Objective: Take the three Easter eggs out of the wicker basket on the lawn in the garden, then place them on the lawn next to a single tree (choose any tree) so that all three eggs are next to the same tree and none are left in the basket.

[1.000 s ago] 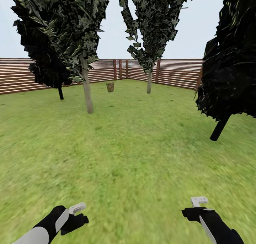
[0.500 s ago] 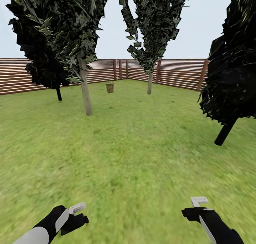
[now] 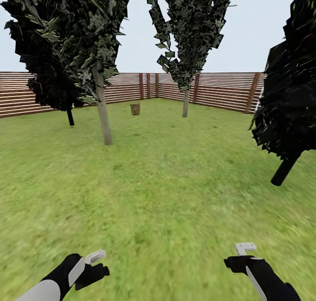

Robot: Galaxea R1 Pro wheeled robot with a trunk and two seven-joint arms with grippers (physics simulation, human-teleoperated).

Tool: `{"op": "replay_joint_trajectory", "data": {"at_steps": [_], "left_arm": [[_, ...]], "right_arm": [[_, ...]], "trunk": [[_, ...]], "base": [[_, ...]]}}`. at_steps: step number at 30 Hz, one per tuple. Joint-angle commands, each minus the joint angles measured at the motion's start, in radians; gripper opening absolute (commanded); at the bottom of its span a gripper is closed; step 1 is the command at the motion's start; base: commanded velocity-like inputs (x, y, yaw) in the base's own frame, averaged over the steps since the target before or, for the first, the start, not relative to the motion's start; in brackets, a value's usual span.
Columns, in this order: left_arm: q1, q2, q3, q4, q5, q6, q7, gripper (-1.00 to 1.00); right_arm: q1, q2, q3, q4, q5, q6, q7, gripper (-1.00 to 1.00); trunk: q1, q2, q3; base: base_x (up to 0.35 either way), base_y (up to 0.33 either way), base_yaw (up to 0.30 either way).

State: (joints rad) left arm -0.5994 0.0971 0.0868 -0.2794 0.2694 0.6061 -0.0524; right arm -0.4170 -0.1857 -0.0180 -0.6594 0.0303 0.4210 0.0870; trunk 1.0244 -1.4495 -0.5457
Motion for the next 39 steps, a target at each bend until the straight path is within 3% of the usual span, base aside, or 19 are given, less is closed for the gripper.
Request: {"op": "replay_joint_trajectory", "data": {"at_steps": [1,39], "left_arm": [[0.0,0.0,0.008,-0.001,-0.006,0.006,-0.004,1.0],[0.0,-0.003,0.008,-0.001,-0.006,0.006,-0.009,1.0]], "right_arm": [[0.0,0.0,-0.002,-0.001,0.003,0.005,0.005,1.0],[0.0,0.0,0.0,0.002,0.004,0.0,0.007,1.0]], "trunk": [[0.001,0.0,-0.001],[0.001,0.0,-0.001]], "base": [[0.344,0.0,0.0],[0.344,0.0,0.0]]}}
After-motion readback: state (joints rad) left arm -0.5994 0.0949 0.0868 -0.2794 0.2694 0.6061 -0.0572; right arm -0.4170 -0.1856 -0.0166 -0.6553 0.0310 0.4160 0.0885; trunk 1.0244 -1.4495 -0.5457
